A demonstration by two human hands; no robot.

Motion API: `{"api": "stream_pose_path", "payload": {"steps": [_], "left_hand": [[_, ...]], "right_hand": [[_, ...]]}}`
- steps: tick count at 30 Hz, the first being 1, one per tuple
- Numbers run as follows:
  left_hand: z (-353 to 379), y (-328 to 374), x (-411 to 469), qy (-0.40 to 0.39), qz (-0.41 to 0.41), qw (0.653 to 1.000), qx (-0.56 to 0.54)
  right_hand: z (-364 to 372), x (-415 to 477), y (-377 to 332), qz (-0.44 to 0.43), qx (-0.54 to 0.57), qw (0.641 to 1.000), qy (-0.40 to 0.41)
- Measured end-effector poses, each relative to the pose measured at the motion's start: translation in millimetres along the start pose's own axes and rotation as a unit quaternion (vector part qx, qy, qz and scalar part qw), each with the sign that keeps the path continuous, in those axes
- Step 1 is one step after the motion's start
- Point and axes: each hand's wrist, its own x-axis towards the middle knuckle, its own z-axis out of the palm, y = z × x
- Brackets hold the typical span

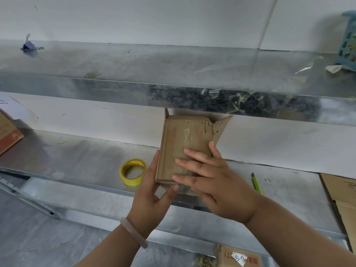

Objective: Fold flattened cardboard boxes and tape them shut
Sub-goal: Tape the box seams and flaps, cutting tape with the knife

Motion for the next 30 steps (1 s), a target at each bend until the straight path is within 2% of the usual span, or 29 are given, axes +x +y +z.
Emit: {"api": "stream_pose_path", "payload": {"steps": [4,10,15,22,24,26,28,30], "left_hand": [[-6,-10,-9,0.031,0.028,0.999,0.023],[3,-25,-9,0.025,0.002,0.997,0.068],[8,-27,5,-0.031,-0.040,0.999,-0.009],[4,-34,21,-0.092,-0.030,0.995,0.007],[-7,-39,19,-0.136,-0.023,0.989,0.043],[-26,-54,16,-0.143,-0.032,0.983,0.113],[-48,-78,14,-0.087,-0.033,0.966,0.241],[-69,-105,14,-0.050,-0.051,0.928,0.367]], "right_hand": [[8,0,-9,-0.015,0.010,1.000,0.013],[20,-9,9,0.056,0.055,0.996,-0.030],[14,-1,20,0.079,0.050,0.995,0.020],[20,-13,24,0.110,-0.006,0.994,0.022],[20,-17,20,0.114,-0.028,0.993,0.012],[19,-18,14,0.117,-0.041,0.992,0.003],[18,-18,10,0.126,-0.046,0.991,0.008],[17,-15,5,0.134,-0.047,0.990,0.015]]}}
